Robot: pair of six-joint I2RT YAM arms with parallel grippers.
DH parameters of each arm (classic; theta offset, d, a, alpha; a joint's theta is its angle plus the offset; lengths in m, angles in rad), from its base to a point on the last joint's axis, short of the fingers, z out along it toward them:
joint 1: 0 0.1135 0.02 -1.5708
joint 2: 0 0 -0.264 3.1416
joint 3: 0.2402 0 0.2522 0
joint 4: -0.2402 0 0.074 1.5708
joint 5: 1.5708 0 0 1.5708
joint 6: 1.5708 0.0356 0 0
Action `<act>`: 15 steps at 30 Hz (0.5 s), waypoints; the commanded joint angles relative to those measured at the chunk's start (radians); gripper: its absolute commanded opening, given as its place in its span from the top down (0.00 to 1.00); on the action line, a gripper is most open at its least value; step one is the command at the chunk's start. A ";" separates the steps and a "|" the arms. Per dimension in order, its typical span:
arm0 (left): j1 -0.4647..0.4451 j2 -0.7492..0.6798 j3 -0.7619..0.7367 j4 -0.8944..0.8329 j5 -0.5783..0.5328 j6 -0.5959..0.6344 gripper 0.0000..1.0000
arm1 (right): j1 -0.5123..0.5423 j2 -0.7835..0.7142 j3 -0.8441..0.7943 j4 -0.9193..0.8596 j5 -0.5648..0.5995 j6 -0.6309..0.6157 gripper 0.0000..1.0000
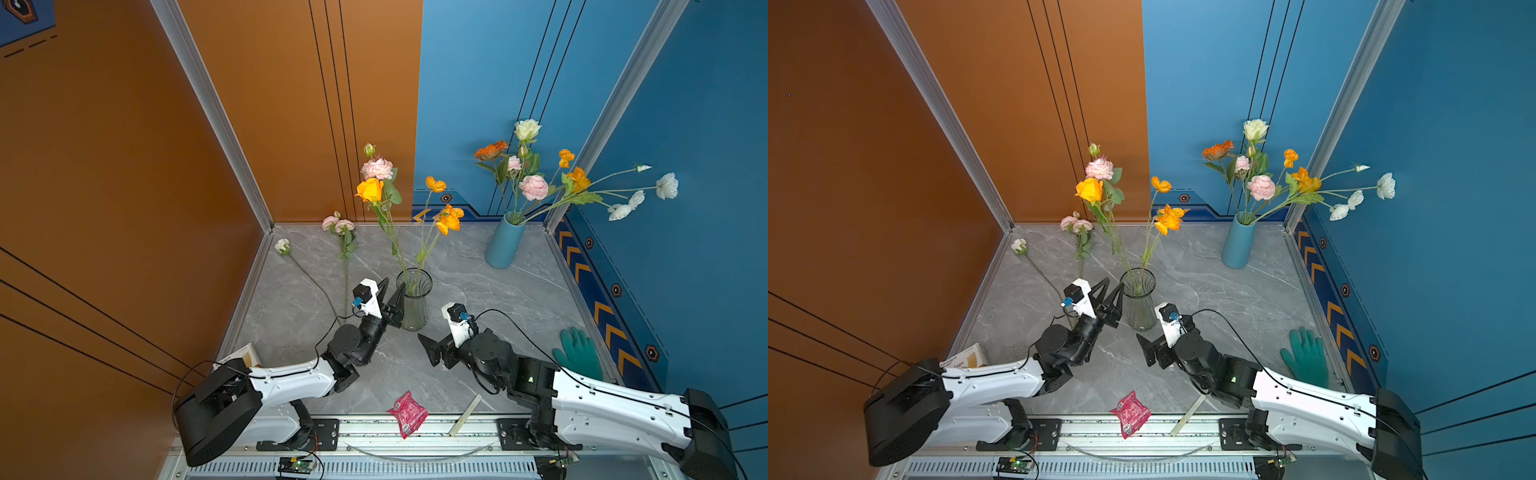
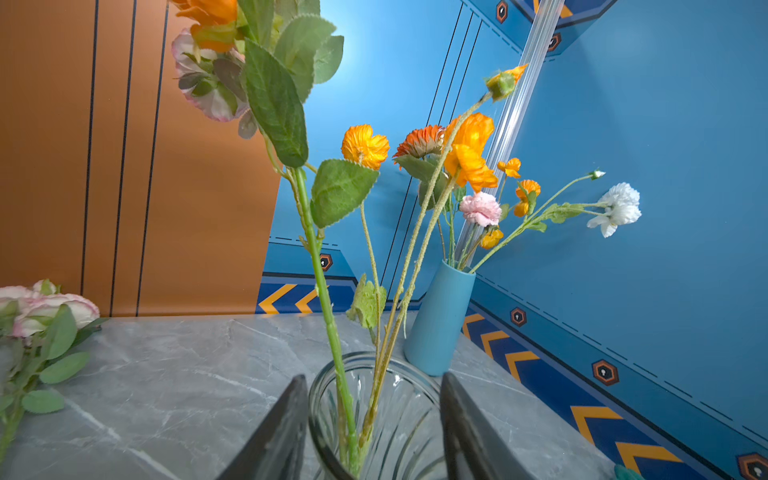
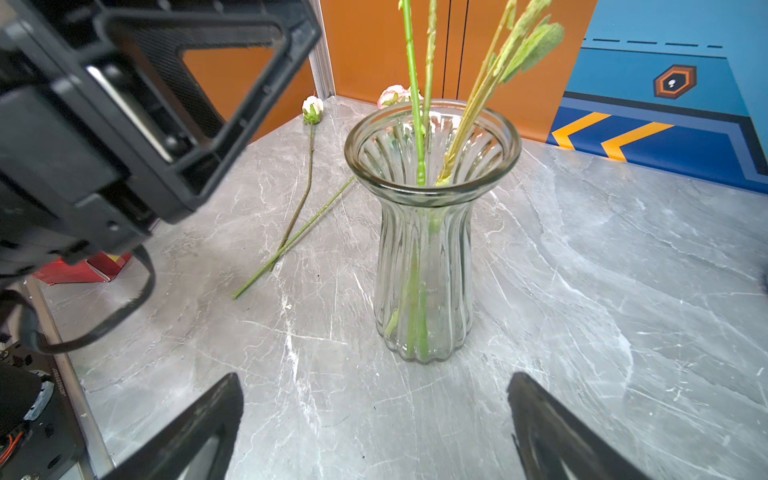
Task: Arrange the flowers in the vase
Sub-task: 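Move the left gripper back down toward the remaining pink rose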
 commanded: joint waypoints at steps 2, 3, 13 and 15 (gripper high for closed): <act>0.038 -0.162 0.076 -0.516 -0.025 -0.008 0.40 | -0.004 0.008 -0.002 0.027 -0.016 0.019 0.00; 0.064 -0.198 0.120 -0.677 -0.016 -0.037 0.39 | -0.004 0.007 0.001 0.030 -0.018 0.015 0.00; 0.518 -0.146 0.361 -1.440 0.341 -0.221 0.40 | 0.048 0.095 0.060 0.054 -0.002 -0.006 0.00; 0.611 -0.059 0.393 -1.487 0.444 -0.232 0.42 | 0.067 0.129 0.078 0.066 -0.003 -0.008 0.00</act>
